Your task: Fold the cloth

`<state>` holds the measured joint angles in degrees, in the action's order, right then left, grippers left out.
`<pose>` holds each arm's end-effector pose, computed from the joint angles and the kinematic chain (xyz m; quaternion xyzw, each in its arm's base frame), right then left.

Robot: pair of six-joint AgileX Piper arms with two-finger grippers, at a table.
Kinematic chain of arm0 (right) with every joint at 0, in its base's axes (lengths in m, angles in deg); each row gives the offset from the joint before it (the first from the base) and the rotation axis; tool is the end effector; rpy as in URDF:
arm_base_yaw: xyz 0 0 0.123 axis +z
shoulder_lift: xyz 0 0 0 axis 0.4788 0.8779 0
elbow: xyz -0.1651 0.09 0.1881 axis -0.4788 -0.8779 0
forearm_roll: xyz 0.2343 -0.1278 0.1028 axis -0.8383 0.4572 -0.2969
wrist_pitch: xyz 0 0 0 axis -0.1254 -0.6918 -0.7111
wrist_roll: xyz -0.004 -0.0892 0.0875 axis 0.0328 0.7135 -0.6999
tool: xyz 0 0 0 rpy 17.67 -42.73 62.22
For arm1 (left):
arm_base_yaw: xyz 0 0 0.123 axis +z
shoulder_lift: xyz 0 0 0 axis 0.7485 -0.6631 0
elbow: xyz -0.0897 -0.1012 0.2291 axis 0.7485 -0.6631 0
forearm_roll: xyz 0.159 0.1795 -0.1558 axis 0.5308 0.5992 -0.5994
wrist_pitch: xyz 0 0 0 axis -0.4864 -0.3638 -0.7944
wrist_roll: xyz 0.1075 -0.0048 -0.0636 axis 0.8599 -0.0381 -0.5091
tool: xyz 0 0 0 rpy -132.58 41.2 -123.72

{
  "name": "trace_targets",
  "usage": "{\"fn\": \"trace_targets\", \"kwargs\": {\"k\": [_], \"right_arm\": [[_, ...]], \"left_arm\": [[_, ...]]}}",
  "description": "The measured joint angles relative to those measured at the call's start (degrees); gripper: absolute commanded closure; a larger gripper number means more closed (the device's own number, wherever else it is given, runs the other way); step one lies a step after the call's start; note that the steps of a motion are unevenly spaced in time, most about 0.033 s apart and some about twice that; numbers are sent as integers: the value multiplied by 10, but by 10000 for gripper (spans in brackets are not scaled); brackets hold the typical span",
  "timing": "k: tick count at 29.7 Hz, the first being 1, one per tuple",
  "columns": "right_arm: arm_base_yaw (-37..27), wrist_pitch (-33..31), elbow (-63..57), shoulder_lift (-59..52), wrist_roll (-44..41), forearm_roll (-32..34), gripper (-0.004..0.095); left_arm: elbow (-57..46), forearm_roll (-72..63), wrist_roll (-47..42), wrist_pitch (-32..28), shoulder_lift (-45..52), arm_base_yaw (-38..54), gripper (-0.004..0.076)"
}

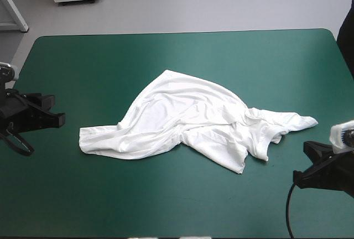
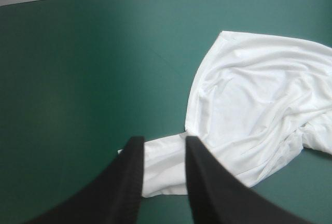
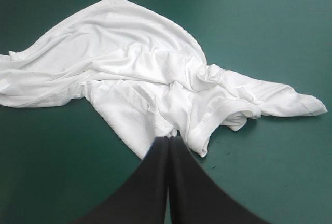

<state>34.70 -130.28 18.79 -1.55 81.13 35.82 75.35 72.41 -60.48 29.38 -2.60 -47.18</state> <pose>0.1211 0.0382 0.4289 -0.0936 0.8693 0.1147 0.4716 0.1958 -0.0173 0.4692 0.0975 0.8813 -0.0373 0.4608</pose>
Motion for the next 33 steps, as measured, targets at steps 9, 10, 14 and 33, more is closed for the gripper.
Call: {"fn": "trace_targets", "kwargs": {"k": [9,10,14,33], "right_arm": [[0,24,-1,71,-15,-2,908],[0,28,-1,79,-16,-2,908],[0,39,-2,99,-18,-2,908],[0,45,-2,106,-24,7,908]], "left_arm": [[147,64,-42,4,-153,0,331],[150,70,-45,4,-170,0,331],[138,93,-50,4,-229,0,331],[-87,134,-73,-12,-364,0,331]]}}
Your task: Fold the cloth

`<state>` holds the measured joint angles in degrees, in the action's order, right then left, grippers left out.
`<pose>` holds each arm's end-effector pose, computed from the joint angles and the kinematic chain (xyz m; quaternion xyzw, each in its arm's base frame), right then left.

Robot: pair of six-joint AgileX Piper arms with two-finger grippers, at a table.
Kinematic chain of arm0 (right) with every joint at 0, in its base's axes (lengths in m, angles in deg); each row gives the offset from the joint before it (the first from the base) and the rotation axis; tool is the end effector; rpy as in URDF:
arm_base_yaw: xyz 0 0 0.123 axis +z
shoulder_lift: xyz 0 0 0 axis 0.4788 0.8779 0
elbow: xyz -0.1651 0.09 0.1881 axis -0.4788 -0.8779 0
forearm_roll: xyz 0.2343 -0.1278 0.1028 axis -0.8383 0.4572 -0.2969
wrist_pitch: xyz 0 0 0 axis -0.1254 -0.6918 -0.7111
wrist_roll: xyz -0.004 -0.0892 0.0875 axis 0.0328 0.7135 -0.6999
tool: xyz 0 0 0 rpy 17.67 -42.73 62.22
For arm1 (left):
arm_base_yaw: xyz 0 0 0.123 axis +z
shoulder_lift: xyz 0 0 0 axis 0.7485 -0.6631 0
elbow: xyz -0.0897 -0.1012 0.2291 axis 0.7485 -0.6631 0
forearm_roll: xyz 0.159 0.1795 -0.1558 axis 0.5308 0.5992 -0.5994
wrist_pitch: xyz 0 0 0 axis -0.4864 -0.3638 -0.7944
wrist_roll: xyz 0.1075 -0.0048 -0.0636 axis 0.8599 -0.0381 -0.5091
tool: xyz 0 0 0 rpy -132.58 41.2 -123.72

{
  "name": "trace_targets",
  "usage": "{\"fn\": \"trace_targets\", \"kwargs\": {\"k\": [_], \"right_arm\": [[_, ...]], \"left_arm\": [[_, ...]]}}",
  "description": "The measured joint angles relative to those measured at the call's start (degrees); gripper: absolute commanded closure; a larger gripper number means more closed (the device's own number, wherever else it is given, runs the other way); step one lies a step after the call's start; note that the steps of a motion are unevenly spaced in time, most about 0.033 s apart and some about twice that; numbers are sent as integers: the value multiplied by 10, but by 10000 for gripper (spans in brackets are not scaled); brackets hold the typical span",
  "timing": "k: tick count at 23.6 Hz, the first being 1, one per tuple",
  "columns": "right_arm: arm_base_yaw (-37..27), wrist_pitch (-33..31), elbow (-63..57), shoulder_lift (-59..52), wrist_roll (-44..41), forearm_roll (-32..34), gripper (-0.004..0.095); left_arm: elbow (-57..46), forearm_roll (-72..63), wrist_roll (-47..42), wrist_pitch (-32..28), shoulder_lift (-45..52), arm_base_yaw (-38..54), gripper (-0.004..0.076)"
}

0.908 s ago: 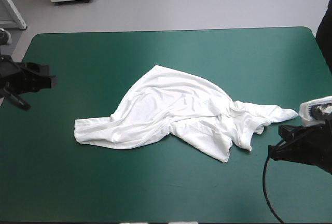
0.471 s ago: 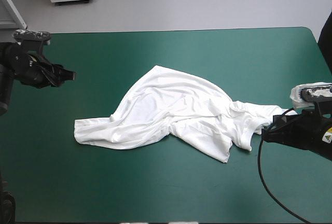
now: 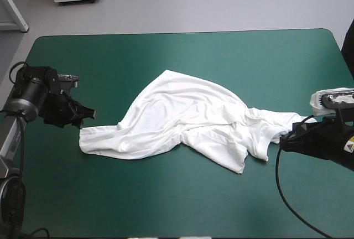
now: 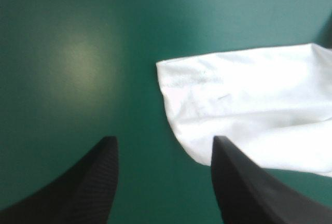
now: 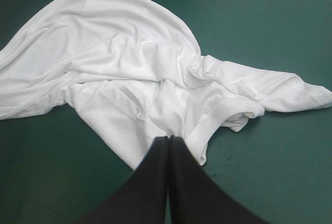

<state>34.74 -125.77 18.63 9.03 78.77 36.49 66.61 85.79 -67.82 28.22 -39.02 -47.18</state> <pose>0.1819 0.0427 0.4069 -0.0633 0.8969 0.1182 0.4213 0.3457 0.0136 0.2362 0.0363 0.9951 0.0287 0.0872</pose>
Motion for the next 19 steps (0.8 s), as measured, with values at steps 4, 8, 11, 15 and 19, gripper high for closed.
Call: {"fn": "trace_targets", "kwargs": {"k": [4,8,11,15,19], "right_arm": [[0,-1,0,0,0,1,908],[0,-5,0,0,0,5,908],[0,-8,0,0,0,11,908],[0,-30,0,0,-1,13,908],[0,-32,0,2,-66,57,855]], "left_arm": [[-51,-14,-12,-35,-16,0,331],[-87,-19,-24,-75,-31,0,331],[-96,-25,-27,-101,-59,0,331],[-91,-35,-38,-102,-92,0,437],[-88,-62,-48,-100,-98,0,746]]}}
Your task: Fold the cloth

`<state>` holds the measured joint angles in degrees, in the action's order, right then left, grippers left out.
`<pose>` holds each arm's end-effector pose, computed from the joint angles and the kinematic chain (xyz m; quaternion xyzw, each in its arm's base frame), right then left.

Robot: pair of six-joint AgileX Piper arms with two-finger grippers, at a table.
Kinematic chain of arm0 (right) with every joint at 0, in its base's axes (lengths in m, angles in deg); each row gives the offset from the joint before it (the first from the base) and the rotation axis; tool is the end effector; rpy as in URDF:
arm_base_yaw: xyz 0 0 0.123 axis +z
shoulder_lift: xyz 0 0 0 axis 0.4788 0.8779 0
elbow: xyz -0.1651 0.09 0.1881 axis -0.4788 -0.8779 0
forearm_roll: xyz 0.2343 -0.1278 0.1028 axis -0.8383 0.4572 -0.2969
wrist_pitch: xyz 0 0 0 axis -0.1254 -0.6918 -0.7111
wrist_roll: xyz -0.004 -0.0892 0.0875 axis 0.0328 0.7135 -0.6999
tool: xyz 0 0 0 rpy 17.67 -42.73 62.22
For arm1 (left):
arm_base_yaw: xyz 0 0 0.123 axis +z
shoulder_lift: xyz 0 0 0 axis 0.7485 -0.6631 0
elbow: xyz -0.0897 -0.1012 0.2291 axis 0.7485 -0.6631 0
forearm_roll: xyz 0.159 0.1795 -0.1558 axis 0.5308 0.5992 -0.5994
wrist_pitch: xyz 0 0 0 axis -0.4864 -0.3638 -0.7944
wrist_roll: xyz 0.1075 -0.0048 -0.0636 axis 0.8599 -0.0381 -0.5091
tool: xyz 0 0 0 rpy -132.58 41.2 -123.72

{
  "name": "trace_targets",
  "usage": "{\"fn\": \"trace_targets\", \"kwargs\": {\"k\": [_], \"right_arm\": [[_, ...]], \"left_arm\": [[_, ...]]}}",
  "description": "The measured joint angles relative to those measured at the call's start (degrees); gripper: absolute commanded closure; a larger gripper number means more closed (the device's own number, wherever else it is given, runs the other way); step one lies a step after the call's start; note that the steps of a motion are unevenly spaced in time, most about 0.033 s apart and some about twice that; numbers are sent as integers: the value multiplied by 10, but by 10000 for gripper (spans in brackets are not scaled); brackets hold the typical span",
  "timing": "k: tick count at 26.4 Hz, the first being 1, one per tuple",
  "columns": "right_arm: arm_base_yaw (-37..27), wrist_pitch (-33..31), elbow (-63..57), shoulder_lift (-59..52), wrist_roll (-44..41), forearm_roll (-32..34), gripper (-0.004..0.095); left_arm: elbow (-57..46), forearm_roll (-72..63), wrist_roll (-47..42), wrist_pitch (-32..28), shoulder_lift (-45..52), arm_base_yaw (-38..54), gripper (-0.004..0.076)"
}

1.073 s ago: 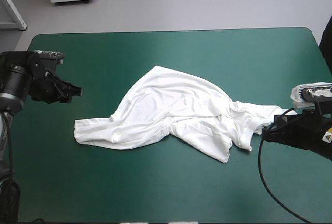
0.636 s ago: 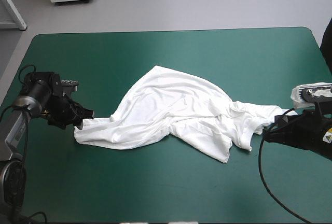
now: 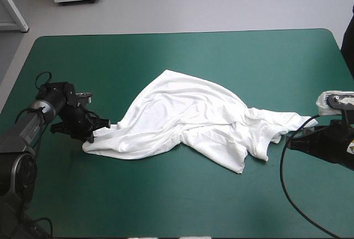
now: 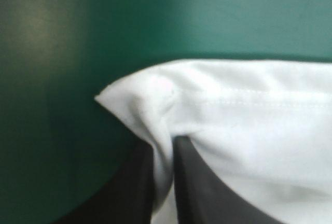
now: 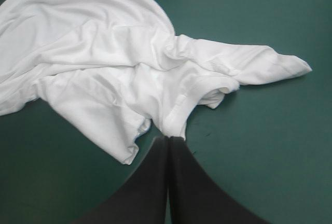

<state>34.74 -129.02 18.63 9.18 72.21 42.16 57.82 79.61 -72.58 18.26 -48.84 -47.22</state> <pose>0.1799 0.0315 0.3996 -0.0121 0.9148 0.0905 0.3934 0.3481 0.0012 0.1343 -0.0248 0.9993 -0.0254 0.0135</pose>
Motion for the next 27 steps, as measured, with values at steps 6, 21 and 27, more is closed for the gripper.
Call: {"fn": "trace_targets", "kwargs": {"k": [6,21,27], "right_arm": [[0,-21,26,111,-55,64,447],[-200,-18,135,376,2,18,447],[-201,-2,136,452,16,14,447]], "left_arm": [[0,-9,0,-1,0,-1,746],[0,-11,17,-2,0,-1,746],[0,-13,21,-2,0,-1,746]]}}
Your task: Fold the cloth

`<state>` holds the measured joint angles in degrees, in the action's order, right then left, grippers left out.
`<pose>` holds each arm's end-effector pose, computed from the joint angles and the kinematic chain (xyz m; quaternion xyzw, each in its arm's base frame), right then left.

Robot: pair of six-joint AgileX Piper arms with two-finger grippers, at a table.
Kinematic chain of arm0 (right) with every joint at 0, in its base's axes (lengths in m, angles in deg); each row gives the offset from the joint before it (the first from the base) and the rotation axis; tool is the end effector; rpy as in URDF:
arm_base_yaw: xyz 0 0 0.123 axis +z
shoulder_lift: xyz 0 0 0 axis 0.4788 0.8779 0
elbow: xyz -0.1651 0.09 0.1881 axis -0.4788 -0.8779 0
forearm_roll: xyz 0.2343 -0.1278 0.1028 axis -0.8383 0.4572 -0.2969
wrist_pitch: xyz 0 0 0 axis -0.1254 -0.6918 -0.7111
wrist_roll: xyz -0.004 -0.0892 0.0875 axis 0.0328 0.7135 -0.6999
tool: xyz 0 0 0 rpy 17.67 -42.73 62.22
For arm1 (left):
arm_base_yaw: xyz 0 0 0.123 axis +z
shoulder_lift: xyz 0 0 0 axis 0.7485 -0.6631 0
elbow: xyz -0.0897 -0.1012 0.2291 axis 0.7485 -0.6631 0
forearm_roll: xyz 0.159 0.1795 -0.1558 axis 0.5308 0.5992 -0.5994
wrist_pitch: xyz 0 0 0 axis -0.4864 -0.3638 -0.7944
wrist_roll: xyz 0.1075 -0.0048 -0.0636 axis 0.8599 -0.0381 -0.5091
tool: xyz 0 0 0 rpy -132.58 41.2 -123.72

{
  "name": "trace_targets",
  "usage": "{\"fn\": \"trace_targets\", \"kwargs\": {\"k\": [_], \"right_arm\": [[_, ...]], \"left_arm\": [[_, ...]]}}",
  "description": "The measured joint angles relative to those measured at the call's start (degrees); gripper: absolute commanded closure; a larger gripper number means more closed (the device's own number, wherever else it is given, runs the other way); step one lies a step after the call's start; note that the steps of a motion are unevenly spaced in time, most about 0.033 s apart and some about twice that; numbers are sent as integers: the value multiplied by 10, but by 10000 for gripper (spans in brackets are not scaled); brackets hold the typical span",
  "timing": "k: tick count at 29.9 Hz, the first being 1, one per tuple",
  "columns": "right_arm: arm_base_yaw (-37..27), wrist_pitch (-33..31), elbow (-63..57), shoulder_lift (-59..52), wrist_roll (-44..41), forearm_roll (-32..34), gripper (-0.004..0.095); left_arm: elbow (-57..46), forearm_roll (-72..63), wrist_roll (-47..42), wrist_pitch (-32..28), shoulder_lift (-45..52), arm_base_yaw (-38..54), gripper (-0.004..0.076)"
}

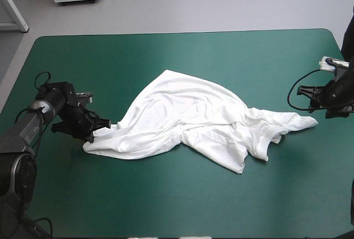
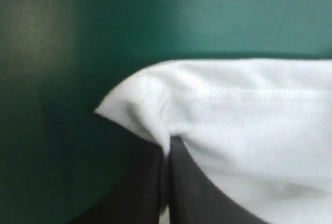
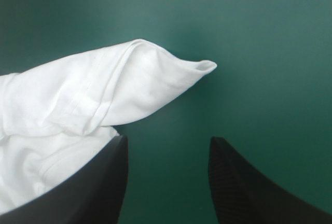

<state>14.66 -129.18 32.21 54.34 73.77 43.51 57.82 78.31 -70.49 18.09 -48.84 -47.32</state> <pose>0.3541 -0.0783 0.2600 0.1580 0.9774 0.0268 0.1380 0.3486 -0.0018 0.1345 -0.0112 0.9992 -0.0350 0.0157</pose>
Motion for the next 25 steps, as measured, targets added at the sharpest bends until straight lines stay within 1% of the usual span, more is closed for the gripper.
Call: {"fn": "trace_targets", "kwargs": {"k": [16,19,21,22,24,25], "right_arm": [[0,65,0,157,10,22,447],[0,68,1,175,10,22,466],[0,69,4,178,10,21,524],[0,68,6,180,10,20,569],[0,64,8,183,10,18,758],[1,63,9,184,11,16,882]], "left_arm": [[0,-2,2,-1,0,1,746],[0,-2,2,-1,0,1,746],[0,-2,2,-1,0,1,746],[0,-2,2,-2,0,1,746],[0,-3,2,-2,0,1,746],[0,-3,2,-2,0,1,746]]}}
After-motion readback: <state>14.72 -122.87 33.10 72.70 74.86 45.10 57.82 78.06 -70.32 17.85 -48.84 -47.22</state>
